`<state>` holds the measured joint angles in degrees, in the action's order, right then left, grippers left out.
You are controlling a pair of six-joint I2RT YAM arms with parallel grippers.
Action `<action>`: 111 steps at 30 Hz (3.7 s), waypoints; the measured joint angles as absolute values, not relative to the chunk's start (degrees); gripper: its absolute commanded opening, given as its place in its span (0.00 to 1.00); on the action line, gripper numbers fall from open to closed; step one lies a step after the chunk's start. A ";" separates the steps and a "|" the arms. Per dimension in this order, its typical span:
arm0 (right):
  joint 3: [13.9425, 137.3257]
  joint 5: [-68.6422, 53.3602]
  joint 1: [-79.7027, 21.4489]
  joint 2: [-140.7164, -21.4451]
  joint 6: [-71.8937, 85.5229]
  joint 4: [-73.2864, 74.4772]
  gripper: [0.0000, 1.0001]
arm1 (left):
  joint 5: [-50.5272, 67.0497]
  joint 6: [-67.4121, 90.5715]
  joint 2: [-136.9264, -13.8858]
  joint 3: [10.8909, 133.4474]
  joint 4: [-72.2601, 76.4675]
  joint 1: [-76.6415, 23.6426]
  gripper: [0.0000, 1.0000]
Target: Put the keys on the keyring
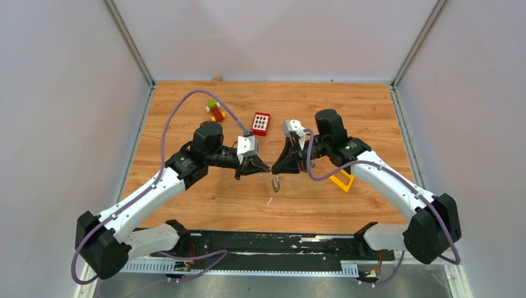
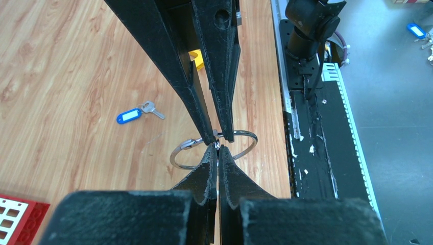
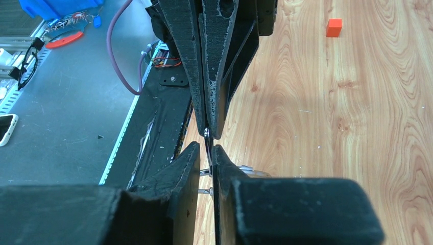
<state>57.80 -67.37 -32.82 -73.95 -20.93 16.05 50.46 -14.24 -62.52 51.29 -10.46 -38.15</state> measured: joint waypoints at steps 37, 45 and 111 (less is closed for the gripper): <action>57.82 -65.41 -33.58 -73.95 -19.70 15.62 0.15 | 50.35 -14.02 -62.57 51.29 -10.41 -38.17 0.00; 57.82 -64.88 -33.58 -73.95 -19.84 15.66 0.20 | 50.26 -14.04 -62.57 51.29 -10.44 -38.17 0.00; 57.82 -64.10 -33.74 -73.30 -20.91 16.21 0.00 | 49.17 -13.47 -63.07 51.29 -10.37 -38.17 0.00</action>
<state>57.82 -64.10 -33.74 -73.30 -20.91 16.21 49.17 -13.47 -63.07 51.29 -10.37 -38.17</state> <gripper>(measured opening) 0.013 0.006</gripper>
